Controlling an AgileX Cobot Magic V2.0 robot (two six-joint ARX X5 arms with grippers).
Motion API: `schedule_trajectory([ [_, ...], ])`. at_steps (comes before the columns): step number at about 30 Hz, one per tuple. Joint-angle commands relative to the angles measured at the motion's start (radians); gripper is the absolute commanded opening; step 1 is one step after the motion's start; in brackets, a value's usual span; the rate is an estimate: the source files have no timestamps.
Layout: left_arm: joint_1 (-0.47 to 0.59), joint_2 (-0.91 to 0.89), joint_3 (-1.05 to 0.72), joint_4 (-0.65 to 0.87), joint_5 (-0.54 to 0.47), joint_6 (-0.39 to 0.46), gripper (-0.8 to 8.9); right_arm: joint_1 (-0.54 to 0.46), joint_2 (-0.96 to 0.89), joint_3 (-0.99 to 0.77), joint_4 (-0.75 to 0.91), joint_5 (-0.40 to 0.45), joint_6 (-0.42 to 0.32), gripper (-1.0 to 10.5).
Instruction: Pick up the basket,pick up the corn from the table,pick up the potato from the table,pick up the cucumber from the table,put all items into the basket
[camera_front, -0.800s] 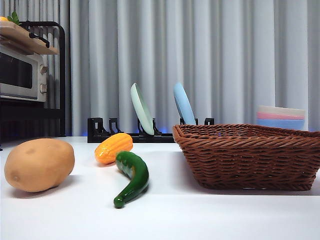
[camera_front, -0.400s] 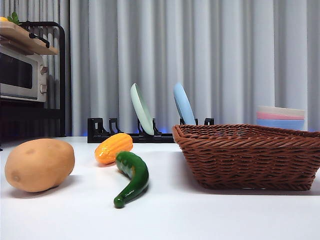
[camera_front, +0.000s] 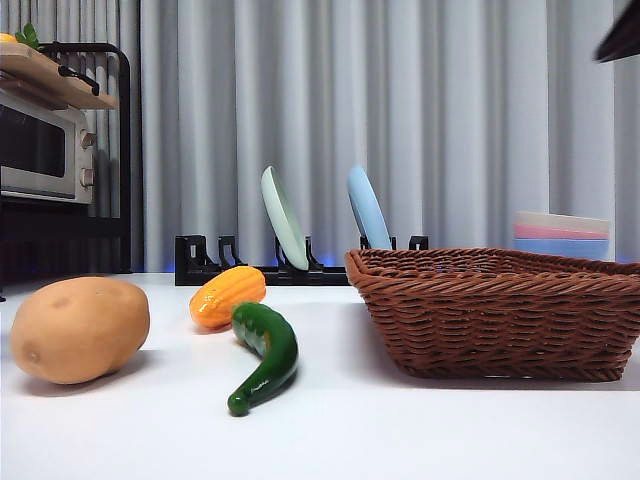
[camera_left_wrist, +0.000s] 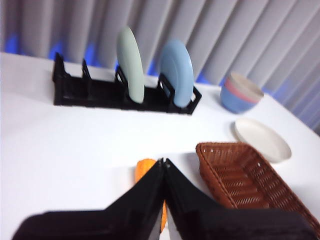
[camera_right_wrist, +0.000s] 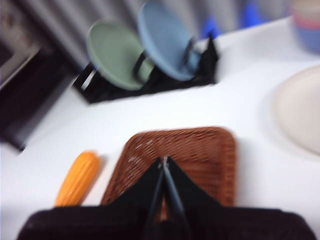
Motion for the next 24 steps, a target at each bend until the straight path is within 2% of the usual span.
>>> schedule_trajectory([
  [1, 0.002, 0.082, 0.047, -0.032, 0.025, 0.051, -0.04, 0.001, 0.096, 0.074, -0.048, -0.1, -0.075, 0.0],
  [5, 0.0, 0.164, 0.086, -0.056, 0.062, 0.058, 0.13, 0.001, 0.204, 0.153, -0.113, -0.15, -0.106, 0.1],
  [6, -0.002, 0.176, 0.088, -0.055, 0.067, 0.058, 0.62, 0.001, 0.22, 0.164, -0.121, -0.15, -0.111, 0.2],
  [8, -0.004, 0.195, 0.088, -0.054, 0.075, 0.056, 2.68, 0.001, 0.254, 0.18, -0.13, -0.149, -0.126, 1.6],
  [10, -0.005, 0.209, 0.088, -0.055, 0.077, 0.051, 3.74, 0.001, 0.278, 0.185, -0.126, -0.145, -0.126, 3.1],
  [11, -0.005, 0.216, 0.088, -0.055, 0.077, 0.051, 3.76, 0.001, 0.293, 0.188, -0.126, -0.138, -0.127, 3.5],
  [16, -0.005, 0.235, 0.088, -0.054, 0.077, 0.045, 3.76, 0.001, 0.375, 0.202, -0.137, -0.063, -0.154, 3.4],
  [20, -0.005, 0.244, 0.088, -0.055, 0.077, 0.045, 3.76, 0.001, 0.488, 0.259, -0.217, -0.034, -0.176, 3.4],
  [24, -0.007, 0.251, 0.088, -0.055, 0.077, 0.045, 3.76, 0.001, 0.603, 0.325, -0.296, -0.034, -0.196, 2.7],
])
